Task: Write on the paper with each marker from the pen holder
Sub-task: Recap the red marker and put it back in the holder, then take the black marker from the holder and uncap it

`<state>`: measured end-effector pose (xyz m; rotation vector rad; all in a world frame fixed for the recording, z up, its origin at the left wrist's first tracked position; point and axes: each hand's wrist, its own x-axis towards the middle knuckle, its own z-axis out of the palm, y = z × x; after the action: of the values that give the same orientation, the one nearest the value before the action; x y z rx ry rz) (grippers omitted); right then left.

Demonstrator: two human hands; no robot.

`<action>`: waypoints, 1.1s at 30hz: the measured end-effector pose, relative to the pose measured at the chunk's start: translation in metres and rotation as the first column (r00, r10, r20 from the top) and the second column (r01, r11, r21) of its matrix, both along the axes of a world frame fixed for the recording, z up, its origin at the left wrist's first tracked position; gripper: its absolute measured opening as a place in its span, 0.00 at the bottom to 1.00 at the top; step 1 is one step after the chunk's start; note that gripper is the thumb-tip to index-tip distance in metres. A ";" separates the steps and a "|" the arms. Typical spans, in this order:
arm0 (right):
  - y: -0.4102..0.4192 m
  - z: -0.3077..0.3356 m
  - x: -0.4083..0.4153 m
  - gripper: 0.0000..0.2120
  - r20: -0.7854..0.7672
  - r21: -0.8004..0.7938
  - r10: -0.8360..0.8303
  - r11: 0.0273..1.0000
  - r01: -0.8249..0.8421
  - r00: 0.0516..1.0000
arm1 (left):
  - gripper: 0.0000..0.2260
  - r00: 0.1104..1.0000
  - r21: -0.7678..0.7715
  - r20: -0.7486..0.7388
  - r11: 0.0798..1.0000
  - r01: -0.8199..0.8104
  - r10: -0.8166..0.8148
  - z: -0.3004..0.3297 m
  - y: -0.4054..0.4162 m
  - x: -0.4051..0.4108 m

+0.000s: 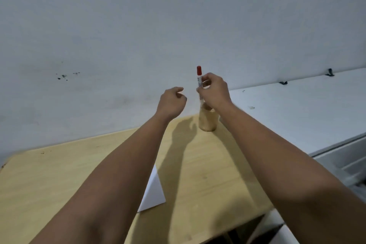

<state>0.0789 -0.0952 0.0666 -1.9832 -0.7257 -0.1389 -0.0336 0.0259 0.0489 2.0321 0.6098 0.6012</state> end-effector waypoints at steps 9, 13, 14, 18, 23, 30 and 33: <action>0.000 -0.035 0.067 0.06 -0.024 -0.304 -0.096 0.949 0.085 0.995 | 0.46 0.950 0.091 -0.284 0.982 0.164 -0.133 -0.077 -0.014 0.087; -0.006 -0.049 0.076 0.08 -0.081 -0.314 -0.011 0.949 -0.015 0.997 | 0.42 0.964 0.055 -0.227 0.987 0.154 -0.137 -0.090 -0.017 0.099; -0.010 -0.048 0.078 0.10 -0.084 -0.313 0.000 0.949 -0.027 0.996 | 0.39 0.970 0.057 -0.205 0.987 0.147 -0.133 -0.092 -0.018 0.099; -0.032 -0.037 0.087 0.13 -0.097 -0.356 0.058 0.930 -0.089 0.994 | 0.34 0.981 0.046 -0.150 0.991 0.129 -0.121 -0.098 -0.020 0.099; -0.048 -0.037 0.099 0.14 -0.086 -0.567 0.147 0.806 -0.170 0.985 | 0.34 0.983 0.038 -0.141 0.991 0.127 -0.120 -0.098 -0.021 0.099; -0.047 -0.044 0.097 0.07 -0.026 -0.545 0.183 0.822 -0.168 0.983 | 0.33 0.980 0.042 -0.167 0.992 0.118 -0.109 -0.097 -0.021 0.100; -0.045 -0.046 0.093 0.10 -0.045 -0.402 0.169 0.899 -0.173 0.985 | 0.35 0.977 0.056 -0.184 0.991 0.118 -0.106 -0.096 -0.020 0.099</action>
<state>0.1722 -0.1399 0.0202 -2.2954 -0.9810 0.1393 0.0657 0.0057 -0.0474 2.1840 0.5830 0.3771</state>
